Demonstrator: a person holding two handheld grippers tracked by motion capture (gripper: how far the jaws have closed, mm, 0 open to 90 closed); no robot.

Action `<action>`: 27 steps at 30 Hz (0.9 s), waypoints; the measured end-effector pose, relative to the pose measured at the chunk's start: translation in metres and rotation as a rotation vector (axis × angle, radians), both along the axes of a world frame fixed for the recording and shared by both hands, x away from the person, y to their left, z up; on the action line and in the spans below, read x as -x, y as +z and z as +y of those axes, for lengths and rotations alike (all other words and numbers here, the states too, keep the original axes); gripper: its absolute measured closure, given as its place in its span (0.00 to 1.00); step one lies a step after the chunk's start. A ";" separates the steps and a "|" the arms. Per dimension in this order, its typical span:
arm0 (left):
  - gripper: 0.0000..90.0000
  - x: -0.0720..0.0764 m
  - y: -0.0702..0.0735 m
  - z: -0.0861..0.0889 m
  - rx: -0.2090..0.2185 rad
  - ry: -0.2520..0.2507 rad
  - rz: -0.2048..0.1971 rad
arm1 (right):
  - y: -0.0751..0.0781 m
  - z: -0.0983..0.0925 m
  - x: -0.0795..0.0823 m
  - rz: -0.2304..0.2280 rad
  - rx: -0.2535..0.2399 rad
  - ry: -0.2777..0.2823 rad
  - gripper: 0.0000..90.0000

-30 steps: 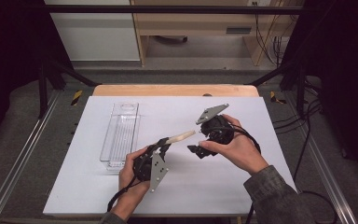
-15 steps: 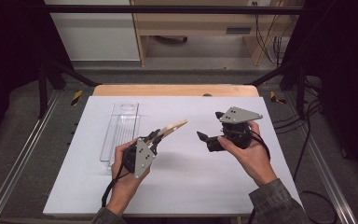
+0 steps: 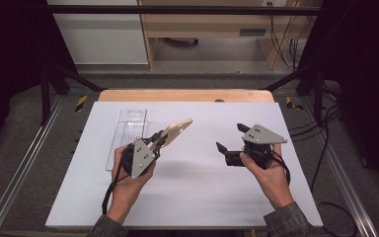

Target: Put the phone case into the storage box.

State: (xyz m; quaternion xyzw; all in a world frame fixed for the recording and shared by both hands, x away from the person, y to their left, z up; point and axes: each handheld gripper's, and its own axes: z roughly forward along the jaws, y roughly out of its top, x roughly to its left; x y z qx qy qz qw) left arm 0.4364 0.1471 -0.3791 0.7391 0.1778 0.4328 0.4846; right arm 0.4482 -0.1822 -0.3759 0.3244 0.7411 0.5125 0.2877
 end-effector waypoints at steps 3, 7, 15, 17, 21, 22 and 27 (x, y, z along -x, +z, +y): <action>0.89 -0.002 0.005 0.005 -0.003 0.005 -0.001 | -0.009 -0.005 0.006 -0.021 -0.024 -0.027 0.10; 0.89 -0.005 0.010 0.014 0.016 0.012 0.005 | -0.021 -0.010 0.013 -0.046 -0.048 -0.046 0.09; 0.89 -0.016 0.022 0.032 0.053 0.037 0.015 | -0.045 -0.020 0.026 -0.059 -0.092 -0.072 0.06; 0.89 -0.017 0.025 0.036 0.055 0.047 0.013 | -0.052 -0.023 0.030 -0.065 -0.103 -0.078 0.06; 0.89 -0.020 0.029 0.047 0.080 0.066 0.028 | -0.062 -0.028 0.037 -0.080 -0.100 -0.096 0.05; 0.89 -0.021 0.030 0.050 0.095 0.070 0.037 | -0.066 -0.030 0.039 -0.085 -0.105 -0.104 0.05; 0.89 -0.027 0.035 0.063 0.137 0.094 0.056 | -0.088 -0.038 0.044 -0.099 -0.150 -0.155 0.05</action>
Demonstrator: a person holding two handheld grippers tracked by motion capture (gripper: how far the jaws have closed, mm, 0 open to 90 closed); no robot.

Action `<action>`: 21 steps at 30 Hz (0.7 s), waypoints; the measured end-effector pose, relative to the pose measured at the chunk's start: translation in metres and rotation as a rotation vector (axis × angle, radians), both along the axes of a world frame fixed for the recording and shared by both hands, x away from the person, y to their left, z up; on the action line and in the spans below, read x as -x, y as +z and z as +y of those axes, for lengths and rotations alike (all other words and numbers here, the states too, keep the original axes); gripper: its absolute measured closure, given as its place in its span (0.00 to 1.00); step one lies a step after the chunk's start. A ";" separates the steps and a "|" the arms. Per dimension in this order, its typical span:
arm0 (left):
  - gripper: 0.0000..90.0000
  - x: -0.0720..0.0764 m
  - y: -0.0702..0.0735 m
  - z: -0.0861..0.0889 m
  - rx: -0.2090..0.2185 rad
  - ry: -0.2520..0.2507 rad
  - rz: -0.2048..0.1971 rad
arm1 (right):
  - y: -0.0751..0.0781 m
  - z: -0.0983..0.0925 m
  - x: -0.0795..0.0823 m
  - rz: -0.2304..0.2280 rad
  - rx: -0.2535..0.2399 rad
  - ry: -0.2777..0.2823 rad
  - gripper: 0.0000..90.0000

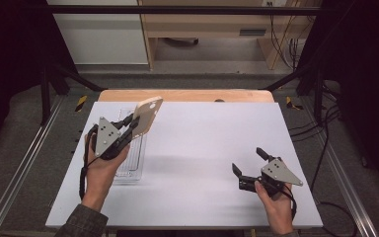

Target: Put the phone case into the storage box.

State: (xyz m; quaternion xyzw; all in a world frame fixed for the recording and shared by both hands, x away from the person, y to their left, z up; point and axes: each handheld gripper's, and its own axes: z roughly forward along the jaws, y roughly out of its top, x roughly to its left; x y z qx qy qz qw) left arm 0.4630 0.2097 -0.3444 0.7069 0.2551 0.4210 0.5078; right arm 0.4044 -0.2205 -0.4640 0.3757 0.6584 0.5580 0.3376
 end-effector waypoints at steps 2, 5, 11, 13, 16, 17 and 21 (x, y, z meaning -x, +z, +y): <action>0.89 -0.004 0.002 0.004 0.004 0.011 0.009 | -0.005 -0.003 0.000 -0.005 -0.007 -0.010 0.05; 0.89 -0.010 0.007 0.013 0.021 0.025 0.022 | -0.010 -0.005 0.000 0.001 -0.009 -0.018 0.05; 0.89 -0.024 0.005 0.028 0.077 0.045 0.038 | -0.018 -0.001 -0.001 0.011 0.005 -0.022 0.05; 0.89 -0.029 0.003 0.030 0.078 0.053 0.041 | -0.018 0.000 -0.001 0.010 0.010 -0.019 0.05; 0.89 -0.035 0.003 0.033 0.092 0.062 0.044 | -0.019 0.001 -0.001 0.005 0.009 -0.021 0.05; 0.89 -0.036 0.003 0.034 0.100 0.064 0.046 | -0.020 0.001 -0.002 0.004 0.016 -0.020 0.05; 0.89 -0.042 0.003 0.038 0.121 0.077 0.060 | -0.020 0.003 -0.001 0.005 0.021 -0.014 0.05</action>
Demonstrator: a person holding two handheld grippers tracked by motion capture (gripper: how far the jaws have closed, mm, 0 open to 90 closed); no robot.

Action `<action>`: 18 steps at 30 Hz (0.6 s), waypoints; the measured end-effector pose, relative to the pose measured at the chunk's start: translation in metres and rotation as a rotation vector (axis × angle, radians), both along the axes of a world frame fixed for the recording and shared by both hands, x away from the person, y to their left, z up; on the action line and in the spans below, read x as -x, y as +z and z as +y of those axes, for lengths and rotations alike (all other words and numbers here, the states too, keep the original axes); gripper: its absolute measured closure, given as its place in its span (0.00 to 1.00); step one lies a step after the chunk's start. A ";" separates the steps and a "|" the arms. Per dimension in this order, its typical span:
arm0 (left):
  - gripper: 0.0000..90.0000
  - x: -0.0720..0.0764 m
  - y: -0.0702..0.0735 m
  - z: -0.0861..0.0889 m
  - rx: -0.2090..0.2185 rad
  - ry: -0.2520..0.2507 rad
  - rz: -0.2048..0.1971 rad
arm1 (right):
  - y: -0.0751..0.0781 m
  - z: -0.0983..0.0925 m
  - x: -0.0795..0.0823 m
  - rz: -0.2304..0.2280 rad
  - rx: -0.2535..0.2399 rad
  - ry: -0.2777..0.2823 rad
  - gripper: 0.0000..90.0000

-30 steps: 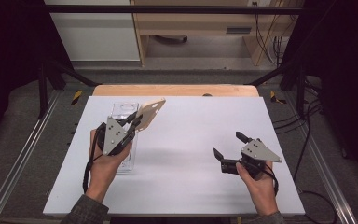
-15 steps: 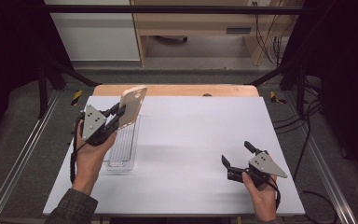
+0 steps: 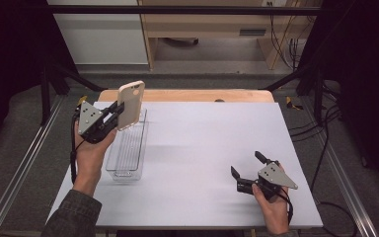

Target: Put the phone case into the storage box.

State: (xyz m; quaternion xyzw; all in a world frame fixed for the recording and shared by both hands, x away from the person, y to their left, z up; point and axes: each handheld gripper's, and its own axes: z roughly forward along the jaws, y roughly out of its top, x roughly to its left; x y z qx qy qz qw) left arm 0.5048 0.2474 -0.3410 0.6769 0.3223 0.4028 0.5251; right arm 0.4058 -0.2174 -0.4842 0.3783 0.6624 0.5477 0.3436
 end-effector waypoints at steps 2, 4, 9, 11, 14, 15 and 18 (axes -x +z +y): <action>0.89 -0.003 0.000 0.001 -0.005 0.007 0.004 | 0.000 0.000 0.000 -0.002 -0.002 0.001 0.05; 0.89 -0.005 0.001 0.003 -0.003 0.011 0.007 | 0.000 0.000 0.000 0.000 -0.003 -0.002 0.05; 0.89 -0.009 0.002 0.006 0.013 0.018 0.015 | 0.000 0.000 0.000 0.000 -0.009 -0.004 0.04; 0.89 -0.010 0.001 0.008 0.012 0.020 0.020 | 0.000 0.001 -0.001 0.000 -0.008 -0.002 0.04; 0.89 -0.015 -0.002 0.010 0.011 0.026 0.030 | 0.000 0.002 -0.001 -0.001 -0.002 0.003 0.04; 0.89 -0.017 -0.003 0.010 0.011 0.028 0.033 | 0.000 0.002 -0.001 0.000 -0.003 0.003 0.04; 0.89 -0.021 -0.005 0.012 0.004 0.036 0.035 | -0.001 0.002 -0.001 0.001 -0.004 0.005 0.04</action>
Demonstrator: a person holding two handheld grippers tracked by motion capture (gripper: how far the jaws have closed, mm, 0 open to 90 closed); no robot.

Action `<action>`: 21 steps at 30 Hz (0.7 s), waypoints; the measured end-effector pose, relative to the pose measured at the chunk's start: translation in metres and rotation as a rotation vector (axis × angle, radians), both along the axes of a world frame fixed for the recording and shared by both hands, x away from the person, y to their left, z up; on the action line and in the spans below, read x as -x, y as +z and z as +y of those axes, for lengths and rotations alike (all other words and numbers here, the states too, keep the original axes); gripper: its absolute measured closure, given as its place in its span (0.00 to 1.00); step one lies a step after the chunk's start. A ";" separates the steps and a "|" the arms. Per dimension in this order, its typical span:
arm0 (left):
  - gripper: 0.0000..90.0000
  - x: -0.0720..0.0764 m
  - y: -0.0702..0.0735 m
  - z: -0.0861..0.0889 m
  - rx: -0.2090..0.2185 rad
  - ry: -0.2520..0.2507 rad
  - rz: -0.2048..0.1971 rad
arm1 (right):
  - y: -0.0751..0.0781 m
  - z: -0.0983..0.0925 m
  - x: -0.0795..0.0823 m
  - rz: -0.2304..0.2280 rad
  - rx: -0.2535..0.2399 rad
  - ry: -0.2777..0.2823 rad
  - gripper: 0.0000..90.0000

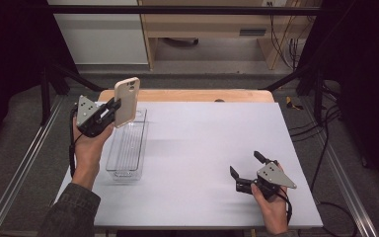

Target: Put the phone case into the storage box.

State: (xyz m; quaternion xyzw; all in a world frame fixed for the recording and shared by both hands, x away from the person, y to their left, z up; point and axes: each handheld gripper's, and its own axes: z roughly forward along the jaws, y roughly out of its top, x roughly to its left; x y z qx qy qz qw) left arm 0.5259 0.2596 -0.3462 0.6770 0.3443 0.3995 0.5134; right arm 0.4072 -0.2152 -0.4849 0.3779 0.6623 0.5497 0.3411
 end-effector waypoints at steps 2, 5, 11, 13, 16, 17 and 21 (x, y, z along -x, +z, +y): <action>0.89 -0.002 -0.001 0.002 0.005 0.008 0.001 | 0.000 0.000 0.000 0.000 -0.002 0.000 0.04; 0.89 -0.005 -0.002 0.005 0.011 0.020 -0.001 | 0.000 -0.001 0.000 -0.001 -0.001 0.001 0.04; 0.89 -0.008 -0.005 0.008 0.020 0.027 0.016 | 0.000 0.000 0.000 0.000 -0.004 0.002 0.04; 0.89 -0.009 -0.006 0.008 0.012 0.025 0.020 | 0.000 0.000 0.001 0.000 -0.007 0.001 0.04; 0.89 -0.011 -0.008 0.008 0.013 0.029 0.035 | 0.000 0.000 0.001 0.000 -0.008 0.002 0.04; 0.89 -0.011 -0.008 0.008 0.011 0.031 0.038 | 0.000 0.000 0.001 0.000 -0.007 0.002 0.04; 0.89 -0.015 -0.009 0.010 0.013 0.031 0.050 | -0.001 0.003 0.000 0.003 0.001 0.007 0.04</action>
